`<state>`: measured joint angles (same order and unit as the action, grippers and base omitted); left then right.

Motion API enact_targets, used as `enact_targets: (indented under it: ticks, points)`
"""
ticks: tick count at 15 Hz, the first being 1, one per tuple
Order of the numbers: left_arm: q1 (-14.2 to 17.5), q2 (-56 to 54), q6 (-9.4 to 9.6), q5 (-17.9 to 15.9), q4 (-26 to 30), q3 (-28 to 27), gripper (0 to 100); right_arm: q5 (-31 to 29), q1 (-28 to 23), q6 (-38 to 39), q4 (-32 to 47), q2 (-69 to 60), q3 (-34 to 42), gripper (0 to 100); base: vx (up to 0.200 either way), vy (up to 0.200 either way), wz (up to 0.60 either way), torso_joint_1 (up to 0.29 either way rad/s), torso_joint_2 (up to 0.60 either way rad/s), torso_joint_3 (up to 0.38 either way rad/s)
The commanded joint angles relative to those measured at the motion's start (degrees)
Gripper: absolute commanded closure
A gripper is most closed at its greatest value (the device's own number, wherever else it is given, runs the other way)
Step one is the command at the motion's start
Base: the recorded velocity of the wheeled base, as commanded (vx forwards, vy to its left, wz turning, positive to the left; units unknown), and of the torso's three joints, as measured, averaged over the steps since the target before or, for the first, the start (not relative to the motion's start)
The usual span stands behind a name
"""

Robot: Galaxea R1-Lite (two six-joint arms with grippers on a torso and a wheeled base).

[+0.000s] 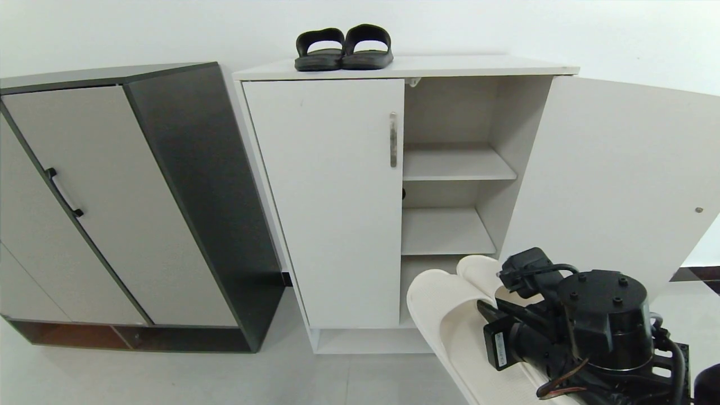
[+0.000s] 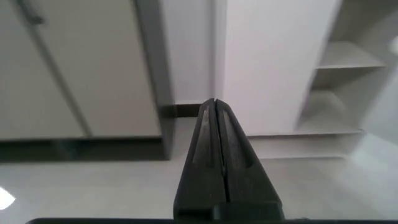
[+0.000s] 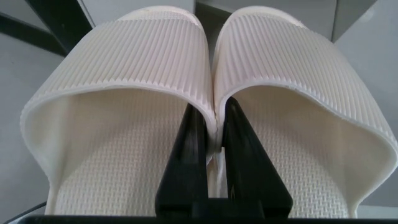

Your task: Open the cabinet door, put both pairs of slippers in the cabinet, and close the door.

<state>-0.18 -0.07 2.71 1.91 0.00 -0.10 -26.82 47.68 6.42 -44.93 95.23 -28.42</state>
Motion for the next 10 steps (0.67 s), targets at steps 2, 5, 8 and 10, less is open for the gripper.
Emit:
enact_targets:
  ticks: [2,5,8,10]
  points:
    - [0.0,0.2,-0.51,-1.6,0.2,0.1,100,-0.1,0.2,0.1,-2.2,2.0,0.1,100,0.000,0.000,0.00,0.000,0.00,0.000]
    - [0.0,0.2,-2.00,-1.6,0.2,0.1,100,-0.3,0.1,0.3,-6.3,5.5,0.5,100,0.000,0.000,0.00,0.000,0.00,0.000]
    - [0.0,0.2,-2.00,-1.6,0.2,0.1,100,-0.3,0.1,0.2,-11.3,8.8,0.6,100,0.000,0.000,0.00,0.000,0.00,0.000]
    - [0.0,0.2,-1.92,-1.6,0.2,0.1,100,-1.1,0.1,0.2,-12.8,9.6,0.3,100,0.000,-0.200,0.00,0.002,0.00,0.002]
